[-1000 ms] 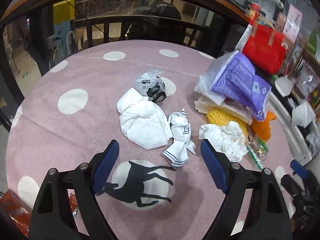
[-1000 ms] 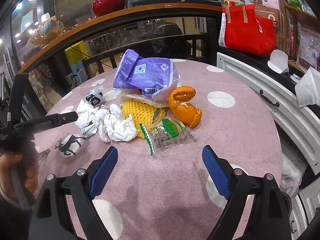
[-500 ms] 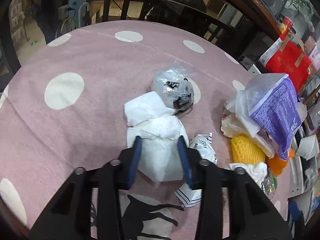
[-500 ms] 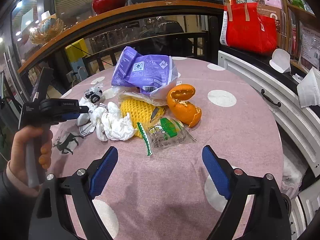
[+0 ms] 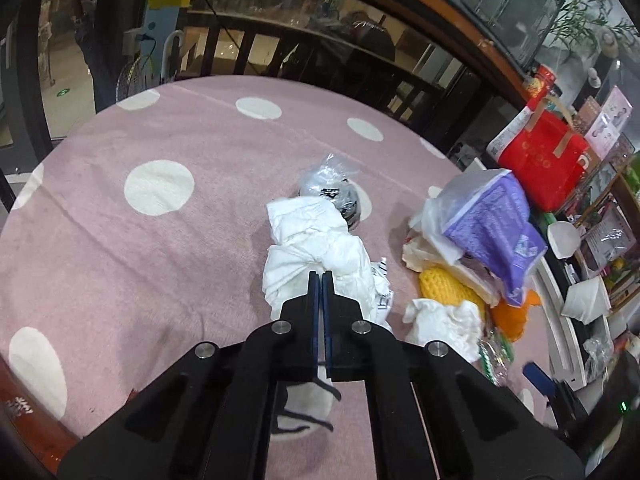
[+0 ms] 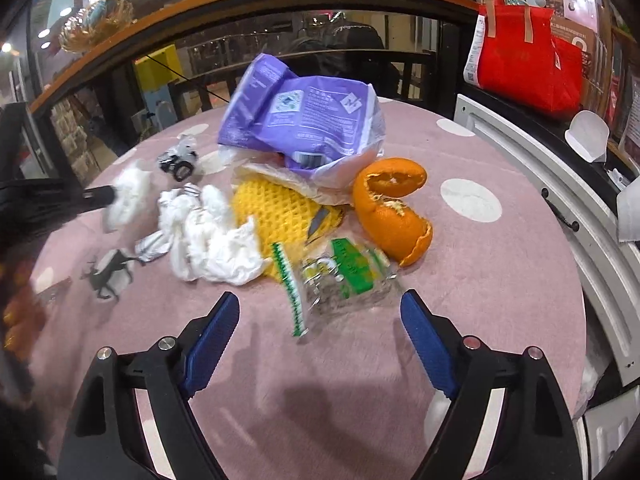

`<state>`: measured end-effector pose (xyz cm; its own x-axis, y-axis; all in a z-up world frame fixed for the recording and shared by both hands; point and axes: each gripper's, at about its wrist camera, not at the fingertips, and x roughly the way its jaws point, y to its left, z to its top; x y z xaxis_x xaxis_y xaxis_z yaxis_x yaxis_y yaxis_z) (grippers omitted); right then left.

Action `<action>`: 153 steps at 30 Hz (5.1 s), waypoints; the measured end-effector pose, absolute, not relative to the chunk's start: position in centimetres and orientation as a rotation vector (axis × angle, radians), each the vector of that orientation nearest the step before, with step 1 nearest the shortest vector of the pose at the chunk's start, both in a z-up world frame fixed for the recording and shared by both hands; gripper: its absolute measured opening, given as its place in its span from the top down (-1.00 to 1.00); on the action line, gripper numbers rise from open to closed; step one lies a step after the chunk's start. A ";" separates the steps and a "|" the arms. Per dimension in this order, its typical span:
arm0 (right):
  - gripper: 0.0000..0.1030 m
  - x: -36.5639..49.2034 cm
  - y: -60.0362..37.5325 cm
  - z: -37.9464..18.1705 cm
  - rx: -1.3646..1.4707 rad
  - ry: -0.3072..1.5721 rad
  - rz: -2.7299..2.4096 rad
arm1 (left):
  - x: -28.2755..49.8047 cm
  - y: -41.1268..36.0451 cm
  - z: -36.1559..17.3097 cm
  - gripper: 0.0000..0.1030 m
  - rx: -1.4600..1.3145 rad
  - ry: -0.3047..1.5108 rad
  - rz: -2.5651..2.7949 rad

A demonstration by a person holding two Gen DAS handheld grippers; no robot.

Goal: Collect trash
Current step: 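Grasp the white tissue with the left gripper while the right gripper grasps the snack wrapper, then carry the snack wrapper over the bin and open the right gripper, then lower the white tissue into the bin and open the left gripper, then move both tools back over the table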

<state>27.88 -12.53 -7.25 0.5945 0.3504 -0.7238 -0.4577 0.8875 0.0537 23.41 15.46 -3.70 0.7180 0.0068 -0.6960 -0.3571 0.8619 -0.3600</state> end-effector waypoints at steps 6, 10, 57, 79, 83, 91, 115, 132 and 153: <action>-0.30 30.2 -11.7 -8.2 -0.179 0.845 0.451 | 21.5 15.0 -2.7 0.96 -0.487 0.726 0.181; 0.11 30.0 -11.4 -8.1 -0.186 0.853 0.461 | 20.7 14.5 -2.4 0.96 -0.470 0.721 0.181; 0.73 10.4 -31.6 -5.8 0.072 0.768 0.166 | 13.0 -10.0 -0.7 0.96 -0.139 0.745 -0.369; 0.30 12.0 -42.3 -21.2 0.365 1.153 -0.116 | 12.1 -22.3 -4.0 0.96 0.089 0.841 -0.600; -0.06 11.5 -42.9 -22.3 0.408 1.169 -0.145 | 11.8 -23.6 -4.9 0.96 0.118 0.861 -0.626; -0.10 10.6 -44.4 -19.3 0.404 1.089 -0.203 | 11.4 -26.4 -6.6 0.96 0.176 0.902 -0.678; -0.23 6.8 -47.8 -9.4 0.414 0.808 -0.314 | 12.1 -34.7 -15.0 0.96 0.404 1.078 -0.808; -0.51 6.6 -47.4 -8.8 0.435 0.776 -0.306 | 11.3 -35.3 -15.5 -0.62 0.479 1.007 -0.820; -0.69 6.8 -45.0 -7.3 0.430 0.699 -0.194 | 10.4 -25.5 -6.2 -0.85 0.266 0.796 -0.786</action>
